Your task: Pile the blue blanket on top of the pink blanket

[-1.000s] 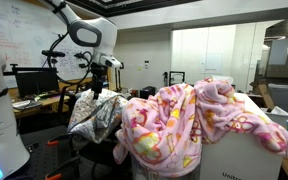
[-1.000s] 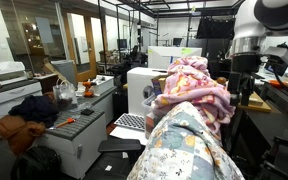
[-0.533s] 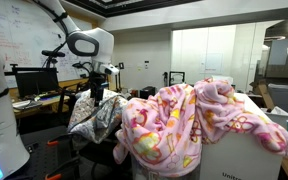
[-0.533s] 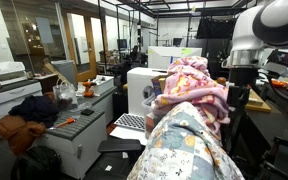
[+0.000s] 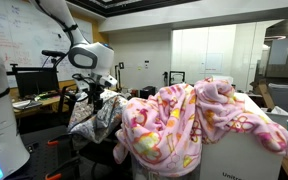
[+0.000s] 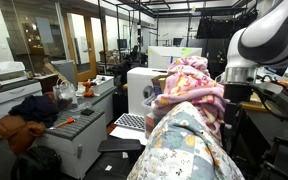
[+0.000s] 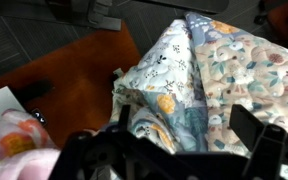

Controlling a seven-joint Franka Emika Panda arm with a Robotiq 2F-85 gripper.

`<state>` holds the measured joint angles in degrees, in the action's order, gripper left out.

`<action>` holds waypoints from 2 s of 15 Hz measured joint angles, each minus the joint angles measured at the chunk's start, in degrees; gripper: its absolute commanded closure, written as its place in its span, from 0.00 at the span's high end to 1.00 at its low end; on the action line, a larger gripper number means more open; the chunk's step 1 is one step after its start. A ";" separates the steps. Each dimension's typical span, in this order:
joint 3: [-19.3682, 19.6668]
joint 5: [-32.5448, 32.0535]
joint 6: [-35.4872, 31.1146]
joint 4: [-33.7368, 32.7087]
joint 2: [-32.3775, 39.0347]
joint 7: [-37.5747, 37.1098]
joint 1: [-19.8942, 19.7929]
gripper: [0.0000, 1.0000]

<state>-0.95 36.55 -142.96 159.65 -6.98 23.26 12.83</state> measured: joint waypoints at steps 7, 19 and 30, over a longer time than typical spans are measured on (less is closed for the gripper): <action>-3.54 16.30 -3.43 -0.03 7.22 15.61 0.01 1.00; -10.01 33.85 -19.77 -0.34 13.98 34.19 1.31 1.00; -14.96 61.09 -19.84 -3.97 17.61 58.77 1.85 1.00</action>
<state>-15.91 97.64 -162.80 155.67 10.63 82.03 14.68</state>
